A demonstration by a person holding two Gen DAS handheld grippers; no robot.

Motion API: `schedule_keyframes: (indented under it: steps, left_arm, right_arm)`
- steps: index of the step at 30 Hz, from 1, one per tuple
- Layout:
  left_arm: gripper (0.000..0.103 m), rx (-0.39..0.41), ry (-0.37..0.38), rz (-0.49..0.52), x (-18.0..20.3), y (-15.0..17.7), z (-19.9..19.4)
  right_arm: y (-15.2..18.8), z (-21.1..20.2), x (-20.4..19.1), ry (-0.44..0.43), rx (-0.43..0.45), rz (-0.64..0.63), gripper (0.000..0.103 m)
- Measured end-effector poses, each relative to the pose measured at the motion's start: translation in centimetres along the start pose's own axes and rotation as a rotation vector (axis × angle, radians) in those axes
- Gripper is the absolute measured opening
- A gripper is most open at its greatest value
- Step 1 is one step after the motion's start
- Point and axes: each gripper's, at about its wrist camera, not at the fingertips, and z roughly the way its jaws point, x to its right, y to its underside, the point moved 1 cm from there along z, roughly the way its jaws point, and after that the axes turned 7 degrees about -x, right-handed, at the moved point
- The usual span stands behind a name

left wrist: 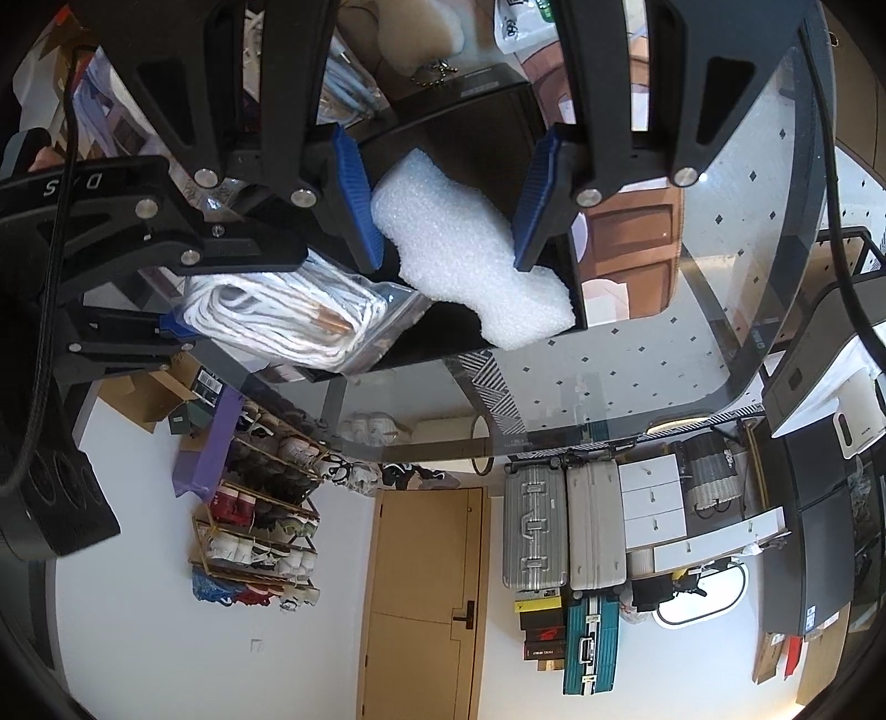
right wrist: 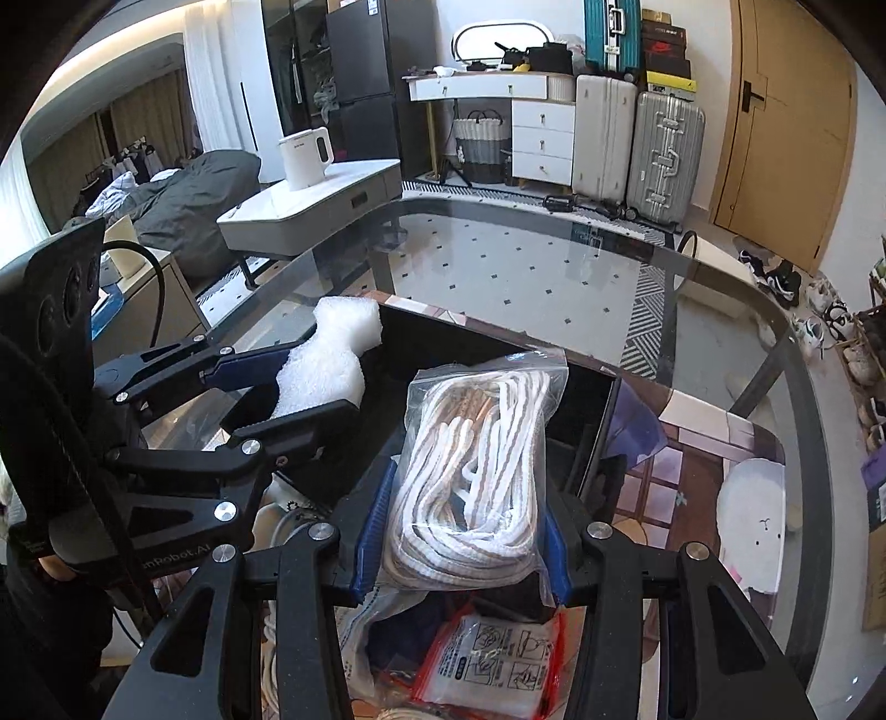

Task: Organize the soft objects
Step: 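Open the left tool to drop the foam while the right tool releases the rope bag into the box, then move the left tool to the white plush toy while the right tool approaches another rope bag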

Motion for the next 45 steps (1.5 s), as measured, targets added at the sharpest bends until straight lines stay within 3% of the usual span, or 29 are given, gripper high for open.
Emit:
schedule_keyframes:
  steps: [12, 17, 19, 21, 30, 34, 45]
  left_arm:
    - [0.049, -0.009, -0.019, 0.028, 0.1, 0.1, 1.1]
    - [0.051, -0.013, -0.018, 0.037, 0.1, 0.1, 1.1]
    - [0.055, -0.014, -0.009, 0.038, 0.1, 0.2, 1.0]
    - [0.064, -0.011, 0.002, 0.032, 0.3, 0.1, 0.7]
    - [0.103, 0.043, -0.048, -0.015, -0.7, 0.6, -1.3]
    - [0.103, 0.044, -0.049, -0.062, -1.5, 1.3, -2.4]
    - [0.103, 0.094, -0.099, -0.109, -1.2, 3.5, -6.4]
  right_arm:
    - [-0.7, 1.7, 0.4, -0.015, -0.025, 0.007, 0.047]
    - [-0.5, 1.5, 0.4, -0.001, -0.002, -0.003, 0.058]
    - [-0.3, 1.0, 0.5, 0.007, 0.022, -0.009, 0.065]
    - [-0.1, 0.4, 0.4, 0.007, 0.045, -0.02, 0.066]
    - [1.3, -1.9, 1.5, 0.079, 0.109, 0.019, 0.09]
    - [2.5, -2.7, 1.8, 0.083, 0.137, 0.059, 0.101]
    - [7.4, -6.1, 1.5, 0.087, 0.218, 0.164, 0.102]
